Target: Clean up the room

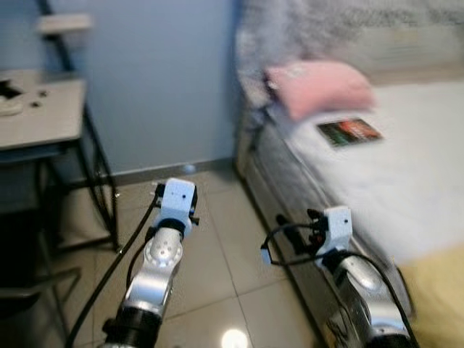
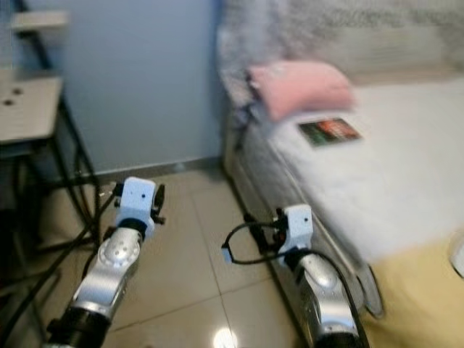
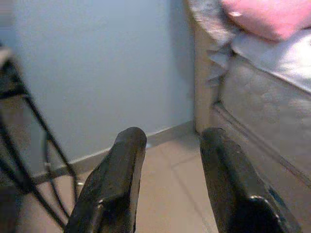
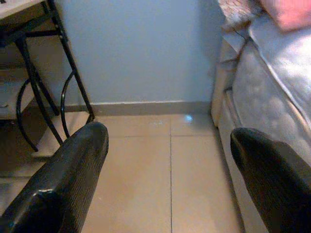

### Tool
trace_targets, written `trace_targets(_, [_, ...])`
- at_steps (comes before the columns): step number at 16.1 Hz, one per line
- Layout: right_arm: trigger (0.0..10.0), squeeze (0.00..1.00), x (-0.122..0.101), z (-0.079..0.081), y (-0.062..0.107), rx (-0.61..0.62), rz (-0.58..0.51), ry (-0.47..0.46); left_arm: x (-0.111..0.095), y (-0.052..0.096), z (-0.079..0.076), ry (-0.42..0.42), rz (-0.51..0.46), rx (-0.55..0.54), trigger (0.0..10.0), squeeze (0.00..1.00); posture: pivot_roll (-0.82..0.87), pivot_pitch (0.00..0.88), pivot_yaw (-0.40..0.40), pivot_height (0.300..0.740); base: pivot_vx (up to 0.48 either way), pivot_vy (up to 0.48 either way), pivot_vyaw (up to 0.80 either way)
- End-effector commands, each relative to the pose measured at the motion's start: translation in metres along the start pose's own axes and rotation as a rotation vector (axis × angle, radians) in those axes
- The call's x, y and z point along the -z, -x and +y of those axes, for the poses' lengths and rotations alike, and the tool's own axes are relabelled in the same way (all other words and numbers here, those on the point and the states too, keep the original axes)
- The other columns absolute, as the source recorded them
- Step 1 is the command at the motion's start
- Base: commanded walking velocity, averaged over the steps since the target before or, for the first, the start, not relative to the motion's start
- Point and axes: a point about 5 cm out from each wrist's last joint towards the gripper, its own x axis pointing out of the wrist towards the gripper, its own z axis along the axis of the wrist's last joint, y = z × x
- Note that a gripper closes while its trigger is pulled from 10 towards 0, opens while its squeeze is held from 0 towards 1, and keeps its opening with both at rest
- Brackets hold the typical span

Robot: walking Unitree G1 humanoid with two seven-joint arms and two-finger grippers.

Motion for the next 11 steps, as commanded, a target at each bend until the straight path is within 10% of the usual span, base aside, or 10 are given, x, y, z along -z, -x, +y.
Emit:
trace_targets(1, [10.0, 0.16, 0.0054, -0.0017, -0.0016, 0.043, 0.032, -0.023, 0.0027, 0.0000, 0.0034, -0.033, 0.017, -0.020, 10.0, 0.00, 0.07, 0.000, -0.058, 0.740, 0.000, 0.000, 0.00])
trace_targets(11, [10.0, 0.20, 0.0031, -0.0022, -0.0015, 0.012, 0.006, -0.033, 0.0043, -0.0028, 0.0085, -0.060, 0.026, -0.068, 10.0, 0.00, 0.08, 0.000, -0.054, 0.740, 0.000, 0.000, 0.48])
